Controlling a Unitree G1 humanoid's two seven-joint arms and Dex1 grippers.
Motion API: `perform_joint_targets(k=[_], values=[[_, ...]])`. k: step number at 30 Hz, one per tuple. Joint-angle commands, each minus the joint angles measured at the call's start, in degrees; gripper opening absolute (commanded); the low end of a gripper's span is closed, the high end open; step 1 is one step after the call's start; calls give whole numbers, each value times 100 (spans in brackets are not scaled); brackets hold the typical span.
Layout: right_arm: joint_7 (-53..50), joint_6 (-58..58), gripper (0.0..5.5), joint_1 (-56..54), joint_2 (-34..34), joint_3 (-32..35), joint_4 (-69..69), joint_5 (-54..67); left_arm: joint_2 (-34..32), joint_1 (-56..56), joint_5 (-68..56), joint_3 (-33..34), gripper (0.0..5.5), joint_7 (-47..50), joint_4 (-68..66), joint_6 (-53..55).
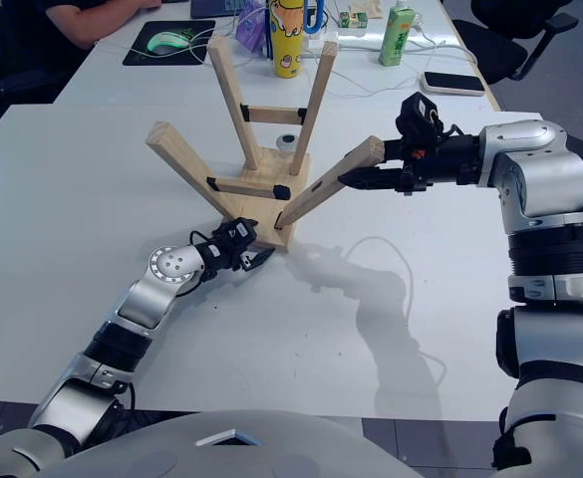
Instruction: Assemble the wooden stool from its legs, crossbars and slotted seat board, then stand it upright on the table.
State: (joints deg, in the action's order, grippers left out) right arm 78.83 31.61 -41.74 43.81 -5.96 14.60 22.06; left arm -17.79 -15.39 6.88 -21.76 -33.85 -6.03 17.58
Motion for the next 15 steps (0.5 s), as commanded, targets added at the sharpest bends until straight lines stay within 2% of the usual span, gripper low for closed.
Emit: perform_joint_targets(k=[1, 10, 15], values=[[-26, 61, 209, -41, 59, -198, -152, -208, 81, 482, 61, -361, 353, -167, -462, 550], [107, 8, 209, -342, 128, -271, -215, -297, 147, 485, 62, -346, 353, -87, -568, 523], [-128, 221, 209, -284, -290, -286, -660, -128, 200, 425, 65, -355, 353, -75, -658, 490]])
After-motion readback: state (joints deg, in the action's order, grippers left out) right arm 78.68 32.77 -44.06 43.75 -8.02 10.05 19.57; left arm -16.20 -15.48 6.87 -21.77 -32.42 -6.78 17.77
